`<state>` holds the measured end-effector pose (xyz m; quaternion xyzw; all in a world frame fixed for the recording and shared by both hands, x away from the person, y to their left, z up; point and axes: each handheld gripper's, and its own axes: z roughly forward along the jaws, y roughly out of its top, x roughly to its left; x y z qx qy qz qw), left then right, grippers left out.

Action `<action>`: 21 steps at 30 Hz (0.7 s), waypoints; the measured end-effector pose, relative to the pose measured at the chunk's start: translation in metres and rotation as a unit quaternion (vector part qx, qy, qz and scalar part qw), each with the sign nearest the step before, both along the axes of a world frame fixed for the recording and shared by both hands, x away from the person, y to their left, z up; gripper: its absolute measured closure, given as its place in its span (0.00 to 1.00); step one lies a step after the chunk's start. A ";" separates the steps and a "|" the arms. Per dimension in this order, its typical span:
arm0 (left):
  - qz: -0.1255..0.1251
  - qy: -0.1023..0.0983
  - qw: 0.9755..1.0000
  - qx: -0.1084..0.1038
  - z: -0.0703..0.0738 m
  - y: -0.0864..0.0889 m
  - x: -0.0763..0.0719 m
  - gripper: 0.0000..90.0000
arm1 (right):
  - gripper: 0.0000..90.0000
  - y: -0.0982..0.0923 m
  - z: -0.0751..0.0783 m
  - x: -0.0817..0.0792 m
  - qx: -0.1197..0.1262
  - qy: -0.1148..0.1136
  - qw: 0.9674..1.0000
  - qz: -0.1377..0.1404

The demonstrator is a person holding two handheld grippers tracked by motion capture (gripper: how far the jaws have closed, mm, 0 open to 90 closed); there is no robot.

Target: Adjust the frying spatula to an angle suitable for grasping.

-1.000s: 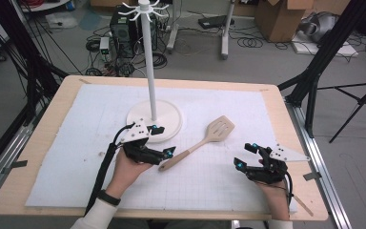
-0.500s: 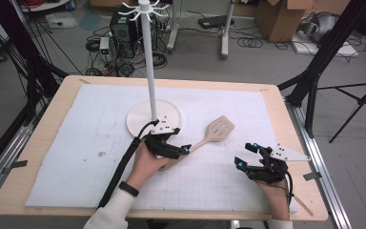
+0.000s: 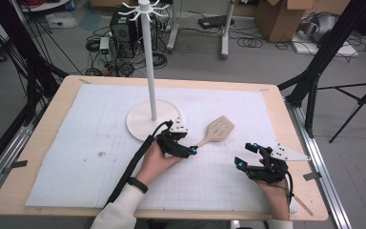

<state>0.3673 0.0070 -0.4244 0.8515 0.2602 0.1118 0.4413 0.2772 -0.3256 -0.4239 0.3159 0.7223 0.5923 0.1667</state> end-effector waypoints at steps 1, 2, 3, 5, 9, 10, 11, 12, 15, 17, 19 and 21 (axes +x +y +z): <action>-0.002 0.002 1.000 0.006 -0.001 -0.002 0.000 0.38 | 0.26 0.000 0.000 0.000 -0.001 0.000 1.000 0.000; -0.002 0.004 1.000 0.008 -0.001 -0.004 0.000 0.40 | 0.26 0.000 0.000 0.000 -0.002 -0.001 1.000 0.000; -0.007 0.005 1.000 0.017 -0.002 -0.006 0.000 0.45 | 0.26 0.000 0.000 0.000 -0.002 0.000 1.000 0.001; -0.006 0.011 1.000 0.028 -0.004 -0.010 0.000 0.46 | 0.26 0.001 0.000 0.000 -0.001 0.002 1.000 0.001; -0.001 0.022 0.999 0.048 -0.007 -0.014 0.003 0.59 | 0.26 0.000 -0.001 0.001 -0.001 -0.002 1.000 0.002; -0.001 0.028 0.998 0.052 -0.007 -0.015 0.003 0.59 | 0.26 0.000 -0.001 0.001 -0.001 -0.002 1.000 0.002; -0.002 0.029 0.998 0.059 -0.008 -0.015 0.004 0.63 | 0.26 0.000 -0.001 0.000 0.000 0.002 1.000 0.001; -0.002 0.031 0.997 0.066 -0.008 -0.016 0.004 0.63 | 0.26 0.000 -0.001 0.000 0.000 0.002 1.000 0.001; 0.004 0.037 0.997 0.073 -0.010 -0.018 0.004 0.65 | 0.26 -0.001 -0.001 0.000 0.001 0.002 1.000 0.001; 0.008 0.040 0.996 0.074 -0.009 -0.018 0.005 0.69 | 0.26 -0.002 -0.001 0.001 0.000 -0.001 1.000 0.001; 0.007 0.047 0.997 0.067 -0.009 -0.018 0.004 0.77 | 0.26 -0.002 -0.001 0.000 0.002 0.002 1.000 0.001; 0.002 0.051 0.997 0.063 -0.009 -0.019 0.003 0.82 | 0.26 -0.002 0.000 0.000 0.004 0.002 1.000 0.001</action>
